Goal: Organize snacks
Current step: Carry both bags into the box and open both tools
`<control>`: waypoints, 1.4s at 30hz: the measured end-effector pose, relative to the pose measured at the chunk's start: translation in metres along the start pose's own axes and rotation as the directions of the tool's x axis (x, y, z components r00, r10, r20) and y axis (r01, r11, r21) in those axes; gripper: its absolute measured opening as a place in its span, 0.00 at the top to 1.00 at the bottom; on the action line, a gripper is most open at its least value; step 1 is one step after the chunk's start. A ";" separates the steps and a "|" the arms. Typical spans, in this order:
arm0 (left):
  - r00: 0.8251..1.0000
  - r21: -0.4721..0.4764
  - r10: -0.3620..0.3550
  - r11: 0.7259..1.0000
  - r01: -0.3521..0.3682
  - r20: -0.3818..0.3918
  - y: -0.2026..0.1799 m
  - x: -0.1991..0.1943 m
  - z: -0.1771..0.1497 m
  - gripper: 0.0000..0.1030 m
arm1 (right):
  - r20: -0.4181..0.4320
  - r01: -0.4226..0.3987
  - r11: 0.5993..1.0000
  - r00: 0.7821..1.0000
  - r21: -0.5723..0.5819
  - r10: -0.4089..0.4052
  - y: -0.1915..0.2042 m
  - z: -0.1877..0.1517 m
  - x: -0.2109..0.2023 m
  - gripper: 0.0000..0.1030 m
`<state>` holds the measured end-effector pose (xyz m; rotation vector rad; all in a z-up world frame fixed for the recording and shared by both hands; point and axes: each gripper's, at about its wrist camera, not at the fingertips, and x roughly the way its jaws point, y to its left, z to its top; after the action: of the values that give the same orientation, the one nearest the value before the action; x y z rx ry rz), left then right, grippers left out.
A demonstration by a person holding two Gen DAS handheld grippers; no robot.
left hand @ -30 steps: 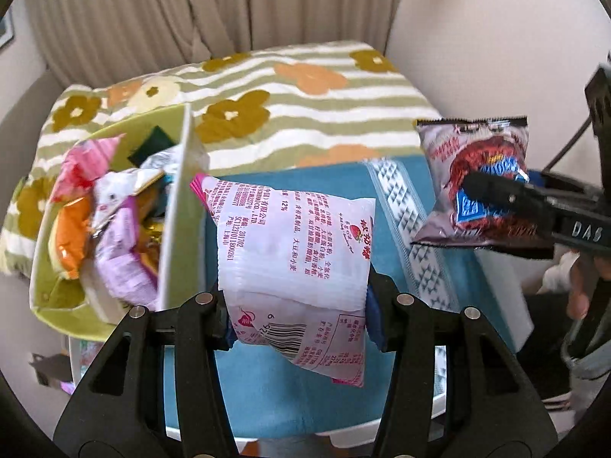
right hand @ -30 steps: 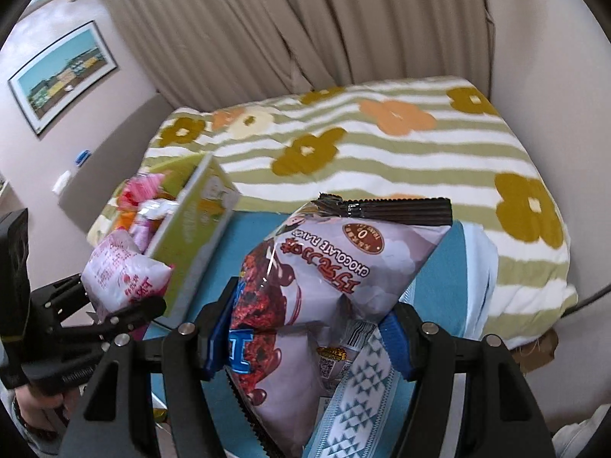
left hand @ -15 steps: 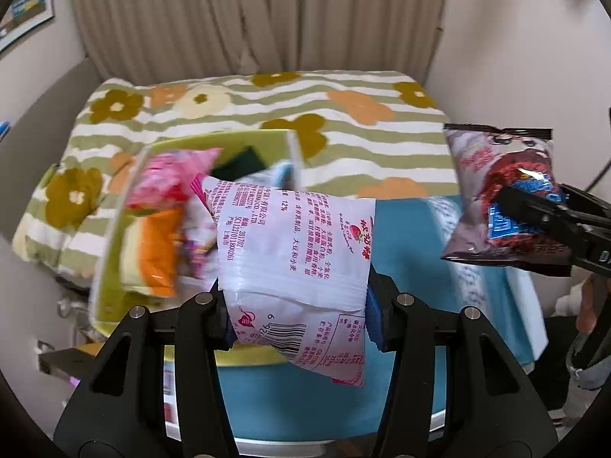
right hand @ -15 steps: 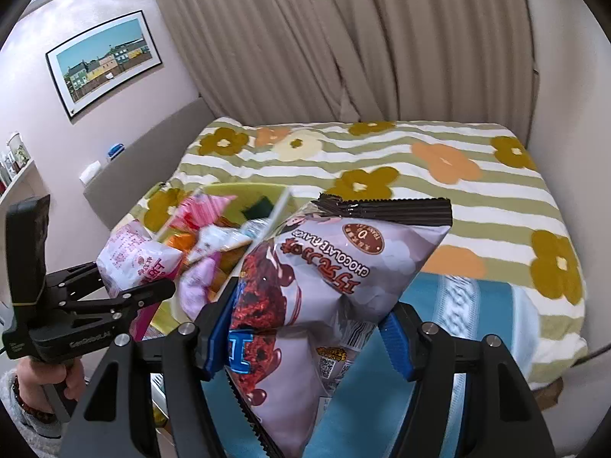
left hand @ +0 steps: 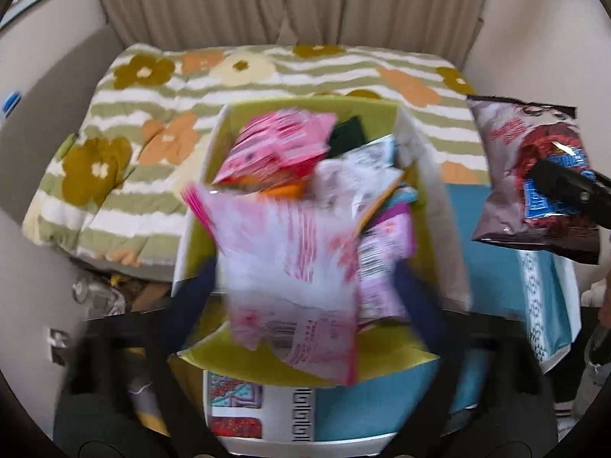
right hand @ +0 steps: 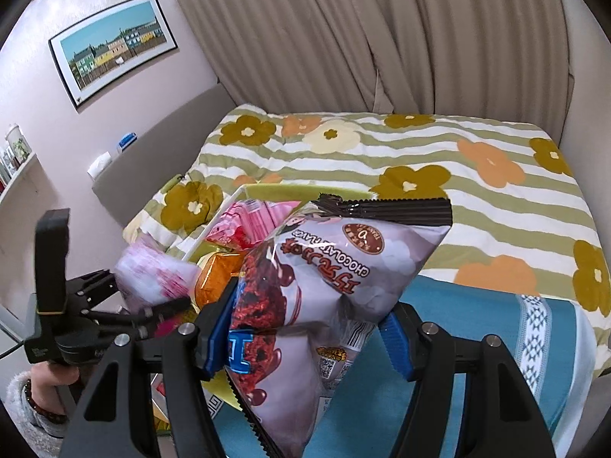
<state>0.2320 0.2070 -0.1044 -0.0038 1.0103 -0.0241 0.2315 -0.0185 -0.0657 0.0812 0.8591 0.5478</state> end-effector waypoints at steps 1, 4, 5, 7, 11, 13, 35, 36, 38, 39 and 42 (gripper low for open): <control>1.000 0.001 -0.003 1.000 0.003 0.013 0.005 0.001 -0.002 0.01 | -0.007 0.003 1.000 1.000 -0.003 -0.003 0.005 0.000 0.004 0.40; 1.000 0.000 -0.020 1.000 0.020 0.012 0.020 0.005 -0.004 0.01 | -0.022 0.015 1.000 1.000 -0.008 -0.015 0.014 0.000 0.012 0.40; 1.000 -0.002 -0.025 1.000 0.025 0.015 0.026 0.004 -0.004 0.01 | -0.027 0.020 1.000 0.999 -0.008 -0.021 0.018 0.001 0.015 0.40; 0.999 -0.012 -0.043 0.999 0.043 0.027 0.035 0.000 -0.004 0.01 | -0.032 0.026 1.000 0.999 -0.010 -0.026 0.023 0.002 0.018 0.40; 0.997 -0.019 -0.061 0.998 0.062 0.046 0.049 -0.008 -0.002 0.01 | -0.050 0.034 0.999 0.998 -0.029 -0.035 0.038 0.011 0.029 0.40; 0.997 -0.013 -0.058 0.998 0.059 0.054 0.056 -0.011 -0.001 0.01 | -0.063 0.033 0.999 0.997 -0.039 -0.036 0.045 0.013 0.034 0.38; 0.998 0.017 -0.054 0.998 0.054 0.031 0.094 -0.009 -0.015 0.01 | -0.086 0.116 0.990 0.989 -0.081 -0.123 0.091 0.001 0.069 0.00; 0.998 0.015 -0.049 0.999 0.048 0.039 0.092 -0.014 -0.016 0.01 | -0.078 0.110 0.991 0.990 -0.075 -0.116 0.090 0.001 0.064 0.00; 0.998 0.013 -0.039 0.999 0.038 0.052 0.088 -0.022 -0.018 0.01 | -0.063 0.103 0.992 0.992 -0.071 -0.108 0.089 0.001 0.056 0.00; 0.998 0.012 -0.028 1.000 0.027 0.058 0.085 -0.026 -0.019 0.01 | -0.055 0.100 0.992 0.993 -0.070 -0.104 0.088 0.001 0.053 0.00; 0.997 0.009 -0.001 1.000 0.001 0.073 0.074 -0.039 -0.026 0.01 | -0.030 0.085 0.994 0.996 -0.068 -0.087 0.087 -0.004 0.038 0.00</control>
<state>0.1908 0.2825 -0.0865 0.0026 0.9376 -0.0291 0.2114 0.0742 -0.0701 -0.0259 0.8711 0.4978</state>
